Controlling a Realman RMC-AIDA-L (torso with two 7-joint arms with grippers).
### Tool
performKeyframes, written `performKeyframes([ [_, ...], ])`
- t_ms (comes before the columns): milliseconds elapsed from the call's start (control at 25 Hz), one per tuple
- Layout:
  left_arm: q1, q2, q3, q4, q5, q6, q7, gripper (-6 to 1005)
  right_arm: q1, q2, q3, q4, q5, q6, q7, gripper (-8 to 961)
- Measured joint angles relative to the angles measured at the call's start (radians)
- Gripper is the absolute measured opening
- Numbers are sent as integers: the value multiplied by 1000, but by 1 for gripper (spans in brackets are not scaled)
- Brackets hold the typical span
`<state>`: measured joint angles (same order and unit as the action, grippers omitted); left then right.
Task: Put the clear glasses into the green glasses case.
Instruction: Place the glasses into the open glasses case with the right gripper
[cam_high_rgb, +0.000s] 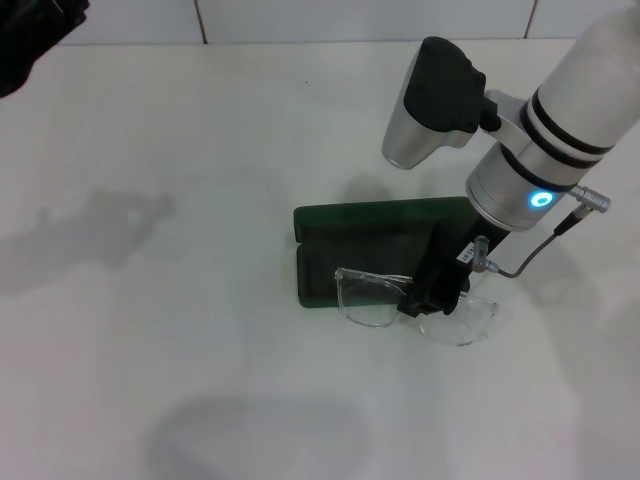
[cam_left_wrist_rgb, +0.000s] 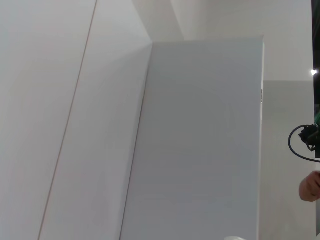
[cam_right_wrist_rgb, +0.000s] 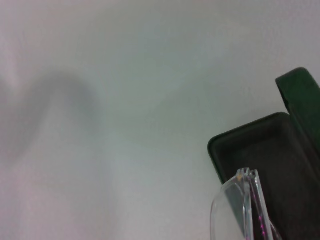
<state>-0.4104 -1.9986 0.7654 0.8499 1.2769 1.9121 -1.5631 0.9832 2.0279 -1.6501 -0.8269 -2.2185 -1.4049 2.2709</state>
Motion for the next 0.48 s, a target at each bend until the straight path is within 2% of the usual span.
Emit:
performKeyframes([
  [240, 3, 1, -2, 0, -4, 2, 0, 101, -1, 0, 7, -42, 0, -37, 2, 68],
  [480, 5, 3, -2, 0, -6, 2, 0, 101, -29, -6, 9, -171, -39, -91, 14, 68],
])
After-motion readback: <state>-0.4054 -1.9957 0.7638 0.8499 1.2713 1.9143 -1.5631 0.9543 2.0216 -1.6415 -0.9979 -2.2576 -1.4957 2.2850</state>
